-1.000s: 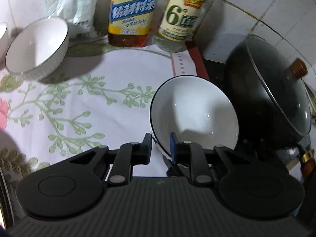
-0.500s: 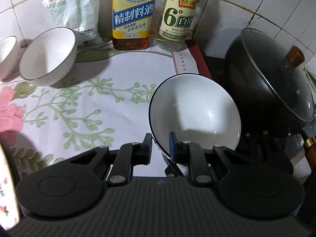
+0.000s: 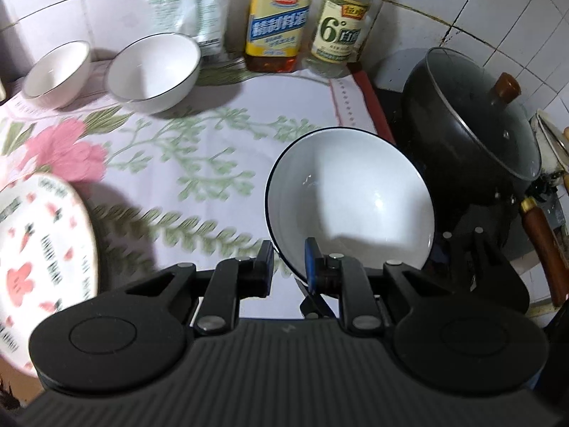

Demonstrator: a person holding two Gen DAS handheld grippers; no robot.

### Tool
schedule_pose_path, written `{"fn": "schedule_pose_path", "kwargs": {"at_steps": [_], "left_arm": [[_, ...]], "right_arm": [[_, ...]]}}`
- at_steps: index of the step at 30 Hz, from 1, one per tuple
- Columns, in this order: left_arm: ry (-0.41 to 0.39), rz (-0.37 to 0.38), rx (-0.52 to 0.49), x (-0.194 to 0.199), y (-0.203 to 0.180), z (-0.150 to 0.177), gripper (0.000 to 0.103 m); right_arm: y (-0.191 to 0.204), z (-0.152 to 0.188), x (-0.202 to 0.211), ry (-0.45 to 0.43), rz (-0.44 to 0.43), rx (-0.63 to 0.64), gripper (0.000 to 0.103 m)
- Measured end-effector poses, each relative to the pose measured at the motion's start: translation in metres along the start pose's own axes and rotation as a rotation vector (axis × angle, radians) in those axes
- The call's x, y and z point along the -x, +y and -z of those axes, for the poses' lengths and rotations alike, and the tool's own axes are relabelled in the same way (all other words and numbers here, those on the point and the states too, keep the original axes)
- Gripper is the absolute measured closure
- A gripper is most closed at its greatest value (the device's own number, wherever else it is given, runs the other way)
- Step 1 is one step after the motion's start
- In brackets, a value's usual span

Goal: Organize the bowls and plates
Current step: 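Carry the white bowl beside the plate stack and lower it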

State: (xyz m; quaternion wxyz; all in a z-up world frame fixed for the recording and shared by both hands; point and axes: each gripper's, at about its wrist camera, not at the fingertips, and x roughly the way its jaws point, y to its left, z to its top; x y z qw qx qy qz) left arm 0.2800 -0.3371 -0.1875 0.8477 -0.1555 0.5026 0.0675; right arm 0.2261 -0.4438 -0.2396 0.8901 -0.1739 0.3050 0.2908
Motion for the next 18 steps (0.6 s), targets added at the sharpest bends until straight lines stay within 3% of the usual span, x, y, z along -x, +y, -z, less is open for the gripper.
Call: {"fn": "schedule_pose_path", "kwargs": {"at_steps": [9, 18], "left_arm": [[0.026, -0.033, 0.045, 0.033, 0.029, 0.038, 0.087], [0.040, -0.057, 0.100, 0.031, 0.059, 0.058, 0.087]], "right_arm": [[0.043, 0.004, 0.027, 0.027, -0.059, 0.057, 0.012], [0.075, 0.006, 0.018, 0.066, -0.094, 0.106, 0.012]]}}
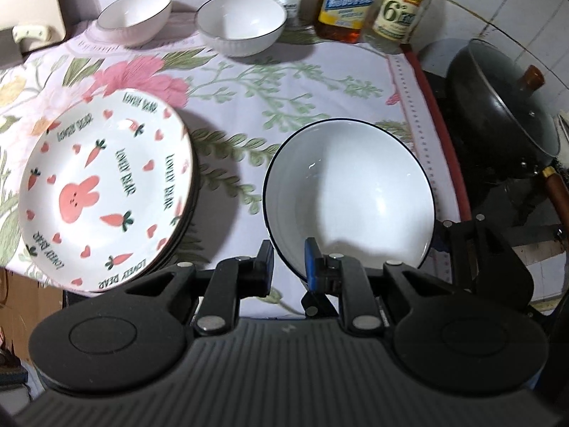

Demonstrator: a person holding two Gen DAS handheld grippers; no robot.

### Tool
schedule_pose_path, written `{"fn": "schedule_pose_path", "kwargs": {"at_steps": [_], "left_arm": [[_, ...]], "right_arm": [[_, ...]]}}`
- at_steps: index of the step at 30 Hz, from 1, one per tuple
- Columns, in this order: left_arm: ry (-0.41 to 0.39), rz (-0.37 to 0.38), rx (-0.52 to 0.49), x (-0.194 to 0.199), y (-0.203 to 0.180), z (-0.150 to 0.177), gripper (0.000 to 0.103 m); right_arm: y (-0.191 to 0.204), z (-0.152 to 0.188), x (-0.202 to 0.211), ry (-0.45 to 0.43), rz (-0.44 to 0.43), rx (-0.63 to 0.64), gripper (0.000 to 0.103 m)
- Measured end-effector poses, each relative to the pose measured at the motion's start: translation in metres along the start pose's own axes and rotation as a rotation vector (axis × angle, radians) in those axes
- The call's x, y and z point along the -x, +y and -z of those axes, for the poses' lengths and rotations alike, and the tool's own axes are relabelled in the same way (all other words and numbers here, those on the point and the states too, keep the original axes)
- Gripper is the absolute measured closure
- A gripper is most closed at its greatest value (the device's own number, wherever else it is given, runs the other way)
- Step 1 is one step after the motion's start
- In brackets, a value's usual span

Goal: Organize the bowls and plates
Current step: 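Carry the white bowl beside the plate stack and lower it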

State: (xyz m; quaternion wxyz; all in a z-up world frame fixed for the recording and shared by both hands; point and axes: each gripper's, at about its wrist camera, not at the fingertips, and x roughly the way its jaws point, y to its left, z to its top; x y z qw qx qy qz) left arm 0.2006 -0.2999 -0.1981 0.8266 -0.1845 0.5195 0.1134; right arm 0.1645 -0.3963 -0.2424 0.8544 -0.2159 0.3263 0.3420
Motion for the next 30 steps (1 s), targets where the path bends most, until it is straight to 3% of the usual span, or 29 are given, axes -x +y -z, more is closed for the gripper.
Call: {"fn": "schedule_pose_path", "kwargs": {"at_steps": [13, 22, 27, 30], "left_arm": [[0.013, 0.014, 0.062, -0.030, 0.025, -0.002, 0.087], [0.051, -0.005, 0.062, -0.036, 0.026, -0.002, 0.086], [0.079, -0.001, 0.064, -0.031, 0.024, -0.003, 0.078], [0.109, 0.003, 0.059, -0.023, 0.022, -0.005, 0.069]], "right_arm": [[0.008, 0.004, -0.039, 0.032, -0.031, -0.034, 0.012], [0.017, 0.009, -0.038, 0.055, -0.026, -0.023, 0.012], [0.007, 0.009, -0.026, 0.079, -0.066, -0.134, 0.012], [0.006, 0.011, -0.011, 0.079, -0.089, -0.131, 0.012]]}}
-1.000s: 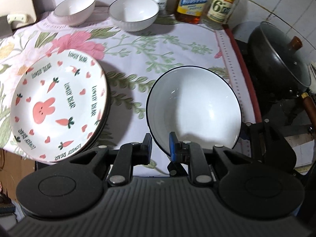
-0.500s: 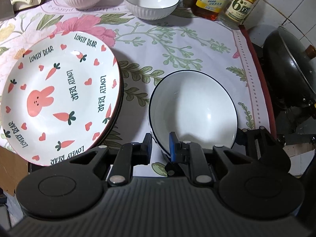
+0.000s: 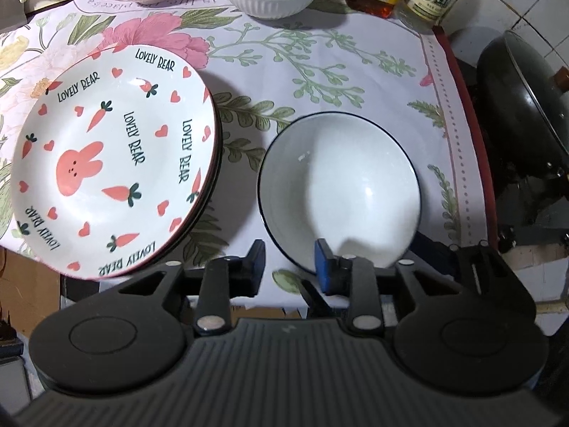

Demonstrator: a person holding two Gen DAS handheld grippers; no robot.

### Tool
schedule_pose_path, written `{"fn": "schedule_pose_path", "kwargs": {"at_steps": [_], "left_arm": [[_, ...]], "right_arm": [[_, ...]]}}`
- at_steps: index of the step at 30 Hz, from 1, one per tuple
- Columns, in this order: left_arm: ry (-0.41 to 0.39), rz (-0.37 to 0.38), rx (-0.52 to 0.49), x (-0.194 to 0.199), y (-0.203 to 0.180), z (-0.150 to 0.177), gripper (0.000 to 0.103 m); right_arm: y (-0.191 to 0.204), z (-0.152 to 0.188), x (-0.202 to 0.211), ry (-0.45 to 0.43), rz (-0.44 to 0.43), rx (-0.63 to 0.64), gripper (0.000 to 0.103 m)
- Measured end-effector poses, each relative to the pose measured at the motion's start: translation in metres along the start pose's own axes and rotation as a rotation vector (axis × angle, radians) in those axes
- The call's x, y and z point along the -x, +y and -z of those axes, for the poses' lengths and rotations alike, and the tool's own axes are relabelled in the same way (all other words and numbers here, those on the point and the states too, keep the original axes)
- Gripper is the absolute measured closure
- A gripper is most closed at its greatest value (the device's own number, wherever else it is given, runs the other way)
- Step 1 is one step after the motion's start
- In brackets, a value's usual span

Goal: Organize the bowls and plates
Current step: 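Open the left gripper and release the bowl on the cloth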

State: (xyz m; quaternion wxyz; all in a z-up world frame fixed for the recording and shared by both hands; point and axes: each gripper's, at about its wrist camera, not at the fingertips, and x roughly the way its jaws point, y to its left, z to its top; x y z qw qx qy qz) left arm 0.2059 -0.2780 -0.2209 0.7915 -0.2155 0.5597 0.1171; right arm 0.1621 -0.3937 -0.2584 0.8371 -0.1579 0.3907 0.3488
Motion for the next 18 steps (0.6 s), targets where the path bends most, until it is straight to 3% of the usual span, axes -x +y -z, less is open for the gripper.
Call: {"fn": "schedule_pose_path", "kwargs": {"at_steps": [2, 9, 18], "left_arm": [[0.012, 0.024, 0.005, 0.009, 0.000, 0.001, 0.062], [0.026, 0.002, -0.034, 0.048, -0.004, 0.006, 0.058], [-0.033, -0.008, -0.042, 0.101, 0.004, 0.008, 0.054]], "right_arm": [[0.001, 0.000, 0.013, -0.006, -0.024, 0.019, 0.012], [0.000, -0.010, 0.062, -0.068, -0.010, 0.065, 0.012], [-0.018, -0.039, 0.105, -0.110, 0.027, 0.086, 0.012]]}}
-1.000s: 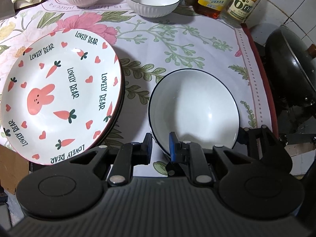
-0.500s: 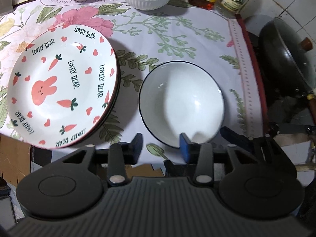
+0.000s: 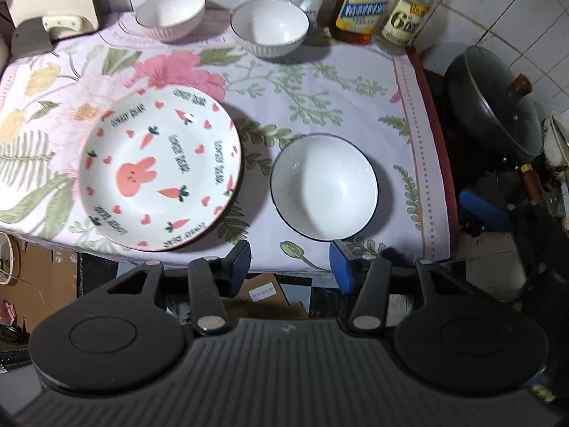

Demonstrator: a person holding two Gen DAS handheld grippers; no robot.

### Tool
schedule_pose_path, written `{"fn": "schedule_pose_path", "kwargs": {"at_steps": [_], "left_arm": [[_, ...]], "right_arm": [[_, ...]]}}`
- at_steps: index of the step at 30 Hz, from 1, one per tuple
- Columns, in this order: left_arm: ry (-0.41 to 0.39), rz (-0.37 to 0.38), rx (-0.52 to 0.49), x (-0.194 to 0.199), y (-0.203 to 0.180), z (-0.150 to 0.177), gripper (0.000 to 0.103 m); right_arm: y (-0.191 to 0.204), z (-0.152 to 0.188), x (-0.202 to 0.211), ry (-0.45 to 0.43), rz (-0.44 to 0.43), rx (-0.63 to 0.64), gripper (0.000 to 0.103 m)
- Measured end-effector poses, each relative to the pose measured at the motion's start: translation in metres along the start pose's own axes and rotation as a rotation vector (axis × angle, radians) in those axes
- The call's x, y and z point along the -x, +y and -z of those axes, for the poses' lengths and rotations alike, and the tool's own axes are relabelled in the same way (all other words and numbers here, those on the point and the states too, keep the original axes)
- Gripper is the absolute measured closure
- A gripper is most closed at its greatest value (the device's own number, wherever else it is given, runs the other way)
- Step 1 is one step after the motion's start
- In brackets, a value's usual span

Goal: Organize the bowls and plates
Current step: 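Open the left gripper and release the bowl on the cloth, then move the left gripper to the white bowl by the wall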

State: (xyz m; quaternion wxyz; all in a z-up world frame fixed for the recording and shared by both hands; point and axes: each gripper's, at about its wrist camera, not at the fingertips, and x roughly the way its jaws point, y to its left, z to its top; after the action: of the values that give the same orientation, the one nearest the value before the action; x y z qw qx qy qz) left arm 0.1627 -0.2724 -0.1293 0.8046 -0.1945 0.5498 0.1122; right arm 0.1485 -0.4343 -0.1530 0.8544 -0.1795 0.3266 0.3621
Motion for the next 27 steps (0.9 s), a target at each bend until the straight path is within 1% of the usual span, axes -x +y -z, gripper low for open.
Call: {"fn": "schedule_pose_path", "kwargs": {"at_steps": [3, 6, 10, 12, 16, 18, 22, 27], "left_arm": [[-0.016, -0.001, -0.007, 0.013, 0.002, -0.003, 0.053], [-0.030, 0.003, -0.007, 0.023, 0.006, -0.008, 0.053], [-0.051, 0.010, -0.012, 0.032, 0.012, -0.019, 0.053], [-0.065, 0.010, -0.009, 0.035, 0.015, -0.026, 0.052], [-0.088, 0.023, -0.012, 0.036, 0.024, -0.045, 0.053], [-0.107, 0.046, -0.016, 0.036, 0.029, -0.055, 0.053], [-0.152, 0.065, -0.014, 0.030, 0.037, -0.078, 0.054], [-0.210, 0.060, -0.013, 0.020, 0.048, -0.109, 0.053]], "right_arm": [[-0.007, -0.014, 0.009, -0.022, -0.008, -0.022, 0.012], [-0.015, -0.029, 0.017, -0.038, -0.034, -0.064, 0.012], [-0.023, -0.053, 0.018, -0.020, -0.069, -0.120, 0.012], [-0.027, -0.065, 0.012, 0.007, -0.075, -0.139, 0.012], [-0.034, -0.088, 0.000, 0.023, -0.088, -0.158, 0.012], [-0.036, -0.098, -0.008, 0.019, -0.094, -0.161, 0.012], [-0.039, -0.118, -0.029, 0.000, -0.105, -0.181, 0.012], [-0.040, -0.140, -0.055, -0.019, -0.087, -0.229, 0.012]]}}
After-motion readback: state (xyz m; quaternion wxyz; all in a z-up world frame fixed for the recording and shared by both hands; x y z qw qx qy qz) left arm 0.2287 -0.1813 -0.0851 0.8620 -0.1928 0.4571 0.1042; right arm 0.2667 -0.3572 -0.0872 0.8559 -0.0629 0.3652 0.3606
